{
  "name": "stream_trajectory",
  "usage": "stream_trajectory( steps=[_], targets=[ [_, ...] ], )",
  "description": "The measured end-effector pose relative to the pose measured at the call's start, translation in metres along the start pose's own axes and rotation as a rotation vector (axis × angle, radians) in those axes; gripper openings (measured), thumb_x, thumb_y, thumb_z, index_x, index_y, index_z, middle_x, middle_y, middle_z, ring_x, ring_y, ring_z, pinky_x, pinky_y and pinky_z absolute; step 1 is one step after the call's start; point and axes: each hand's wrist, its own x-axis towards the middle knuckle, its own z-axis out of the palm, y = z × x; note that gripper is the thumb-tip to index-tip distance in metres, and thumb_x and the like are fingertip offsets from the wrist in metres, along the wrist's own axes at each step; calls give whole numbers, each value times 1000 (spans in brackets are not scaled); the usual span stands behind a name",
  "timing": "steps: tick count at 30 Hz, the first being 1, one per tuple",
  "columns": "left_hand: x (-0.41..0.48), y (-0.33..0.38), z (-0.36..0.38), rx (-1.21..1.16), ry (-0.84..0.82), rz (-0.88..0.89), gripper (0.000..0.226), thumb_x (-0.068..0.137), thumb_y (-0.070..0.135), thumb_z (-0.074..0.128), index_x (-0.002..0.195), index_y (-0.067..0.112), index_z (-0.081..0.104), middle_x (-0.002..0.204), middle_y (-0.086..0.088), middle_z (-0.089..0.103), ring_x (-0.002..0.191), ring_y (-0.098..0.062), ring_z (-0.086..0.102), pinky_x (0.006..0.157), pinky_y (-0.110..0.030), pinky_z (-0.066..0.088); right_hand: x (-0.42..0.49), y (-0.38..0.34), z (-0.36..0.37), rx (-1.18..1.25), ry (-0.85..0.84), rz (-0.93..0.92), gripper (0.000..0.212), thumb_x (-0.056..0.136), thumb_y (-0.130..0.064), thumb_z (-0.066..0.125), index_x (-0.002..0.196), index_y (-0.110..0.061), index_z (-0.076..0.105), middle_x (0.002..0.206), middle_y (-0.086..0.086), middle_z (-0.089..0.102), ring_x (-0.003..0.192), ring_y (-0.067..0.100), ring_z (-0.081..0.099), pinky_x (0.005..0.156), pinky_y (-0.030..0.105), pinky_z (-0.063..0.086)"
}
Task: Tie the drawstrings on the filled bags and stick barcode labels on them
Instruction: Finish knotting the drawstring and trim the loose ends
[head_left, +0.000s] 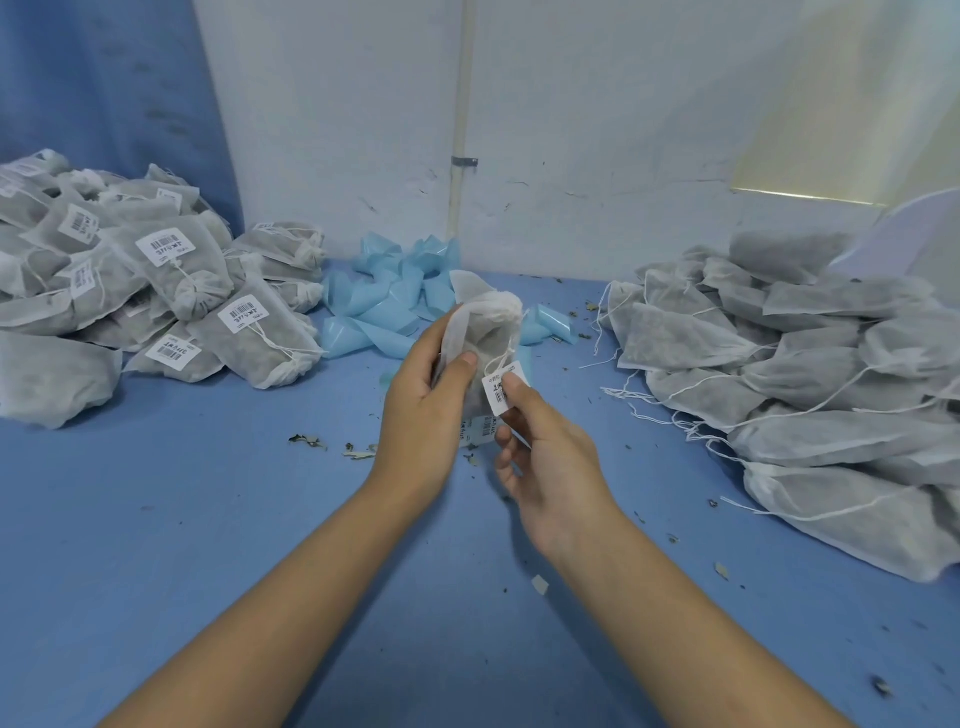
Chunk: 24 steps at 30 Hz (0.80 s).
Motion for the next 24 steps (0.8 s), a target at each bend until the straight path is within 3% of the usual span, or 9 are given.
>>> stream_trajectory(
  steps=[8,11,14,19,24],
  targets=[
    [-3,-1,4,-28,-16,-13,30,92,11,51,110,31,62,96,21,69,91,3,62,77,-9,44,2,1,-5,-213,-2,-95,20,81,-33,74,73,-17,66,57,-11,62,46,1,49,46,14,38],
    [-1,-2,2,-55,6,-53,29,94,6,51,114,23,63,95,19,70,90,3,63,74,-9,45,4,0,-7,-290,24,-121,34,78,-39,76,96,-12,66,82,-6,72,56,-3,58,43,9,39],
    [0,0,1,-66,-21,-86,26,93,7,53,109,24,64,94,17,71,88,2,64,73,-10,46,7,-1,-9,-269,0,-181,45,79,-32,75,117,-12,59,109,0,69,73,-4,64,51,5,42],
    [0,2,-1,-85,-145,-143,25,88,11,63,109,25,63,99,10,72,92,-5,67,71,-14,50,13,-8,-15,-192,-107,-318,22,82,-14,70,104,-7,67,86,-1,73,78,9,69,66,18,52],
    [3,2,-4,-198,-178,-213,23,90,6,58,108,19,64,91,0,74,80,-14,71,64,-22,54,22,-8,-20,-58,-188,-228,17,86,-20,66,99,-9,68,97,11,72,89,22,67,86,36,52]
  ],
)
